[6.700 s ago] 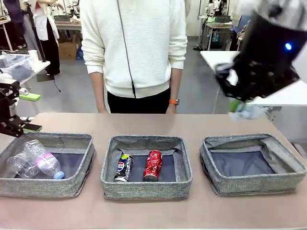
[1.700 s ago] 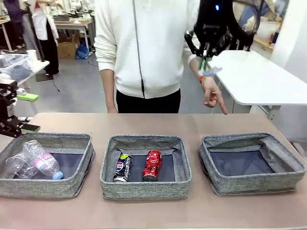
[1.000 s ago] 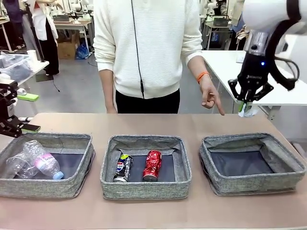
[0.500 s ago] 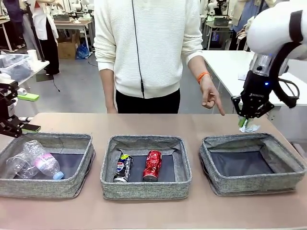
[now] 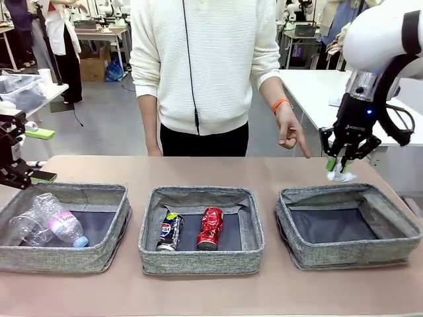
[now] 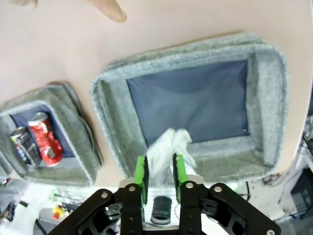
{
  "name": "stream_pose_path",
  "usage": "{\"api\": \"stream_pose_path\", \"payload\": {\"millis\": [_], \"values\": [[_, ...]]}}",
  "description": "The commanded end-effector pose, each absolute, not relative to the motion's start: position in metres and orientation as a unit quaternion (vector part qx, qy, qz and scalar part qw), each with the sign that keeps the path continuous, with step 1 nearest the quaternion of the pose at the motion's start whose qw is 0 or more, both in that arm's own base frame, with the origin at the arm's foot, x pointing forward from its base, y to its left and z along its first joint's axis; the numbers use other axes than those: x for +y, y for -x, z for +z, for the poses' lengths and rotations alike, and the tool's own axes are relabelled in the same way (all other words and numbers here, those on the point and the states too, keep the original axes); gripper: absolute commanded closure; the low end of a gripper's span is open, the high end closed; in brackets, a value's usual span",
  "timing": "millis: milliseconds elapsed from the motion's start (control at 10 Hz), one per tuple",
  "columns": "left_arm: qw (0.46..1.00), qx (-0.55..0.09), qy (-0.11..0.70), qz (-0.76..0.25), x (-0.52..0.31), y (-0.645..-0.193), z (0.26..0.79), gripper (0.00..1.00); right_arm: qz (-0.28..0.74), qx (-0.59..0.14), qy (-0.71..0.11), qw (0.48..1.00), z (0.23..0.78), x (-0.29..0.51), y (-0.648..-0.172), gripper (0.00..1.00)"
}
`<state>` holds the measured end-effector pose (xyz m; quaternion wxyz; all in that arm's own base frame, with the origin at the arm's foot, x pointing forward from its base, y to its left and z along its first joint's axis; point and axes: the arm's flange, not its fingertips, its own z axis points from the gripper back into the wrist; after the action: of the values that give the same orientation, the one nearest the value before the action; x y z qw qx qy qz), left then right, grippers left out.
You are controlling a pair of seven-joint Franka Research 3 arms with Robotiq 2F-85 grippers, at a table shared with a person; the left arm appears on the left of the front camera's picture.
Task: Sort the waste into the appropriate baskets.
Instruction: Place the picked waste into the Fabric basket indicated by the person.
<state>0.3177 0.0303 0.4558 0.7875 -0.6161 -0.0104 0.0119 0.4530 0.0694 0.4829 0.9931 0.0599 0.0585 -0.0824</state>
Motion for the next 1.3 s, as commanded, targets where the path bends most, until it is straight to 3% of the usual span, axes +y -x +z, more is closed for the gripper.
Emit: {"api": "stream_pose_path", "payload": {"millis": [0,800,900,1000,1200], "values": [[0.787,-0.009,0.616,0.007,0.031,-0.314,0.457,0.0,-0.084,0.051,-0.074,0.992,0.486,0.068,-0.454,0.0],[0.787,-0.009,0.616,0.007,0.031,-0.314,0.457,0.0,-0.082,0.045,-0.084,0.992,0.499,0.078,-0.452,0.0],[0.787,-0.009,0.616,0.007,0.031,-0.314,0.457,0.0,-0.084,0.076,-0.086,0.99,0.512,0.079,-0.45,0.0],[0.787,-0.009,0.616,0.007,0.031,-0.314,0.457,0.0,-0.096,0.115,-0.121,0.981,0.526,0.079,-0.45,0.0],[0.787,-0.009,0.616,0.007,0.031,-0.314,0.457,0.0,-0.027,0.259,-0.405,0.876,0.54,0.034,-0.461,0.0]]}}
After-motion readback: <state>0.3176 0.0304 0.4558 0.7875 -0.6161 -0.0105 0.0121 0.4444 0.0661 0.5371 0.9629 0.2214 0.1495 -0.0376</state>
